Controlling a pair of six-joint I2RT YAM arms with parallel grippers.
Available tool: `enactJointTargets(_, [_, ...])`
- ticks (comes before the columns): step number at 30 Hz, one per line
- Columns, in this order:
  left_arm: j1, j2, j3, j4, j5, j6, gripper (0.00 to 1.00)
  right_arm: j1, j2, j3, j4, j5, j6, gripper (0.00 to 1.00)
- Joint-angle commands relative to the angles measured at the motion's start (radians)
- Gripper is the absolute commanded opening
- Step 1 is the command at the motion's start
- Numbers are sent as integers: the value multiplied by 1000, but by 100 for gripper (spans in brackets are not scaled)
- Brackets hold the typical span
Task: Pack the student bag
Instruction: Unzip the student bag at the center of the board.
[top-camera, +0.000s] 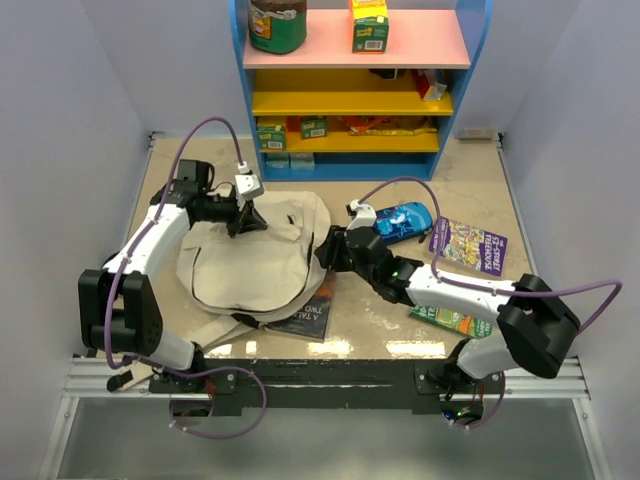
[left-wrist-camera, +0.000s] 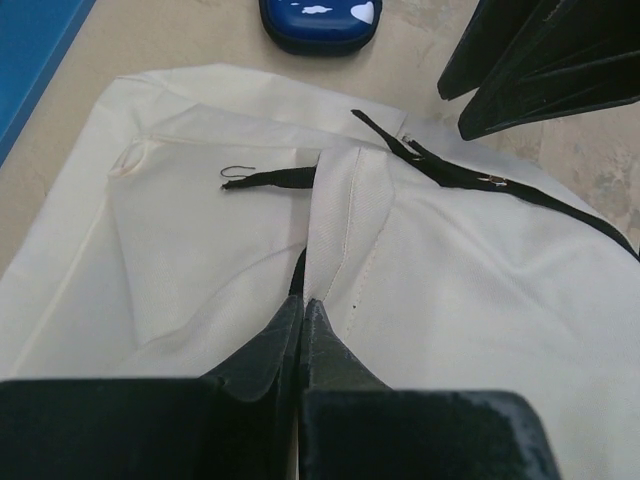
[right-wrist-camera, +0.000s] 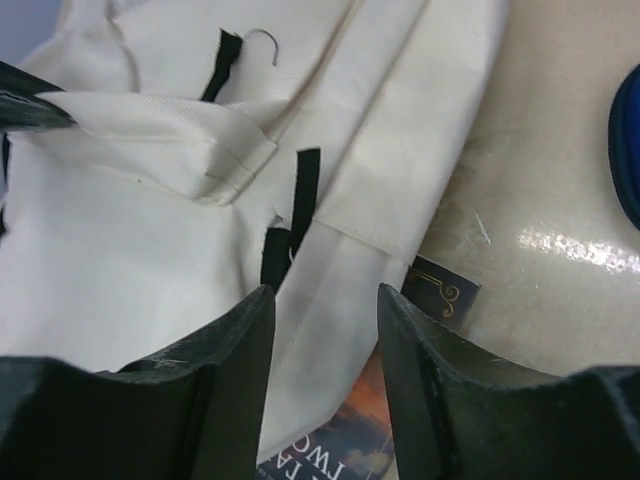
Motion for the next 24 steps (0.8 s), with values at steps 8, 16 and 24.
enactJointTargets(8, [-8,-92,-11,137,57,-141,0,91,-18,-129,147,-83,54,21])
enactJointTargets(16, [-13,-115,-7,159,70,-184,0,145,163,-152,92,-5,101,0])
enactJointTargets(24, [-16,-133,-22,150,97,-201,0,143,191,-143,66,21,94,0])
